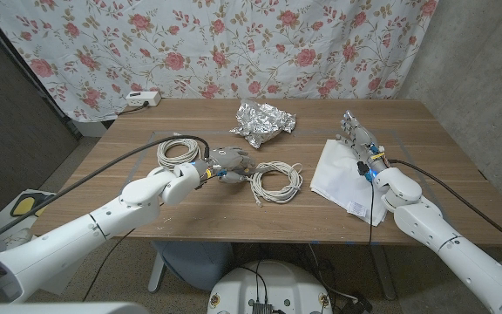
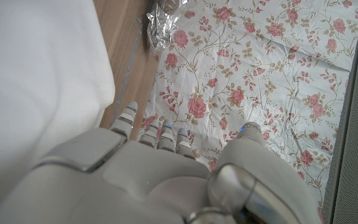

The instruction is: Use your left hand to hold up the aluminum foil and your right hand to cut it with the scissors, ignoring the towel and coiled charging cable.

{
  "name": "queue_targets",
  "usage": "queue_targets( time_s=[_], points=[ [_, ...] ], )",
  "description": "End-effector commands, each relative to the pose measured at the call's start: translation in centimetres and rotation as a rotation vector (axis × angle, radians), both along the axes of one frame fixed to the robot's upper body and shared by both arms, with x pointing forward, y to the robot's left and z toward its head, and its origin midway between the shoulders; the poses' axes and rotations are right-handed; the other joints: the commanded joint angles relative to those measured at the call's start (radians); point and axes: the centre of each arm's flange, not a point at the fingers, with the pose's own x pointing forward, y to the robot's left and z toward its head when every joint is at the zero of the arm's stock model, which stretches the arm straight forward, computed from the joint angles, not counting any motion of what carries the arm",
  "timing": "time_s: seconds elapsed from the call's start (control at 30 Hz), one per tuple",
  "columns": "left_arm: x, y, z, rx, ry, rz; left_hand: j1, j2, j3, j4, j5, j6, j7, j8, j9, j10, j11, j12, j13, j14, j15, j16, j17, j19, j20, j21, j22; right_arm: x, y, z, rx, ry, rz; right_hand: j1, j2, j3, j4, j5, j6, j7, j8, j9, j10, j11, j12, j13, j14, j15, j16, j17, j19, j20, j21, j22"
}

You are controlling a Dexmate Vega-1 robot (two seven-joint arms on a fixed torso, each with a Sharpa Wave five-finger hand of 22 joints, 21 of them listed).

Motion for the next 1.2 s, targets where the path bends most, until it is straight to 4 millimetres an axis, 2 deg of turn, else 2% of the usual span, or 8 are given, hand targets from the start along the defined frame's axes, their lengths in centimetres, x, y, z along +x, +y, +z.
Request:
queue_targets(
  time_s=[0.03,0.4,0.5,0.53,0.63,0.77,0.83,1.2],
  points=[
    [-0.13,-0.09,-0.30,-0.010,-0.009,-0.007,0.019,0.001,0.005,-0.006,0.006,0.020,-0.003,0.007,0.003,0.022,0.001,0.009,0.005,0.033,-0.017,0.008,0.005,0.014,-0.002,0.005,0.001,-0.08,-0.02,0.00,-0.001,0.006,0.000,-0.004,0.002,0.004,0.001,-0.001,0.001,-0.004,0.004,0.005,0.001,0.003,0.005,0.000,-0.012,0.000,0.005,0.004,-0.003,0.001,0.005,0.004],
    [-0.25,-0.02,-0.61,-0.018,-0.014,-0.010,0.032,0.011,0.003,-0.004,0.004,0.044,0.001,0.008,0.004,0.051,0.000,0.019,0.010,0.049,-0.024,0.009,0.007,0.021,0.001,0.004,0.001,-0.14,0.03,-0.14,-0.003,0.005,-0.001,-0.003,0.002,0.006,0.000,-0.001,0.000,-0.004,0.003,0.005,0.002,0.005,0.005,0.000,-0.012,-0.001,0.005,0.003,-0.003,0.000,0.005,0.004],
    [-0.27,-0.06,-0.80,-0.014,-0.022,-0.007,0.072,0.026,0.018,-0.017,0.009,0.048,0.000,0.002,0.005,0.061,-0.001,0.022,0.015,0.066,-0.030,0.009,0.005,0.026,0.007,0.004,0.001,-0.13,0.09,-0.20,-0.004,0.005,0.001,-0.003,0.002,0.006,-0.001,0.000,0.001,-0.004,0.003,0.004,0.001,0.003,0.005,0.000,-0.011,0.000,0.005,0.003,-0.004,0.000,0.005,0.004],
    [-0.27,-0.06,-0.80,-0.014,-0.023,-0.007,0.102,0.033,0.031,-0.024,0.014,0.048,0.001,-0.003,0.006,0.062,-0.002,0.023,0.018,0.074,-0.031,0.007,0.004,0.027,0.010,0.003,0.001,-0.13,0.09,-0.20,-0.004,0.005,0.001,-0.003,0.002,0.006,-0.001,0.000,0.001,-0.004,0.003,0.004,0.001,0.003,0.005,0.000,-0.011,0.000,0.005,0.003,-0.003,0.000,0.005,0.004],
    [-0.25,-0.07,-0.94,-0.016,-0.033,-0.006,0.144,0.039,0.046,-0.025,0.021,0.047,0.000,-0.011,0.007,0.072,-0.003,0.030,0.026,0.082,-0.036,0.005,0.005,0.030,0.013,0.002,0.001,-0.12,0.11,-0.19,0.005,0.010,-0.002,-0.002,0.002,0.007,-0.001,0.000,0.000,-0.004,0.003,0.004,0.000,0.002,0.005,0.000,-0.012,-0.002,0.004,0.003,-0.004,0.000,0.005,0.004],
    [-0.35,0.09,-0.97,-0.034,-0.055,-0.019,0.168,0.044,0.035,-0.009,0.018,0.079,-0.002,-0.012,0.010,0.117,-0.003,0.063,0.048,0.110,-0.042,0.019,0.019,0.040,0.013,0.003,0.001,-0.09,0.15,-0.13,-0.001,0.007,-0.003,-0.002,0.002,0.008,-0.002,0.000,0.000,-0.004,0.003,0.004,0.001,0.002,0.005,0.000,-0.012,-0.001,0.005,0.003,-0.004,0.000,0.005,0.004],
    [-0.36,0.13,-0.91,-0.039,-0.060,-0.020,0.182,0.044,0.031,-0.010,0.016,0.098,-0.008,-0.009,0.011,0.136,-0.003,0.078,0.059,0.124,-0.046,0.025,0.024,0.047,0.010,0.004,0.001,-0.07,0.17,-0.10,-0.001,0.007,-0.002,-0.001,0.003,0.009,-0.002,0.000,0.001,-0.004,0.003,0.004,0.001,0.002,0.005,0.000,-0.012,-0.002,0.005,0.003,-0.003,0.000,0.005,0.004],
    [-0.60,0.58,-0.78,-0.080,-0.096,-0.040,0.230,0.042,0.016,-0.012,0.009,0.164,-0.002,0.000,0.014,0.156,-0.003,0.109,0.087,0.172,-0.054,0.046,0.040,0.067,0.001,0.005,0.000,-0.01,0.12,-0.01,0.000,0.005,-0.005,-0.001,0.004,0.011,-0.003,0.000,0.001,-0.001,0.003,0.004,0.000,0.002,0.005,0.000,-0.011,-0.001,0.005,0.003,-0.002,-0.001,0.006,0.004]
  ],
)
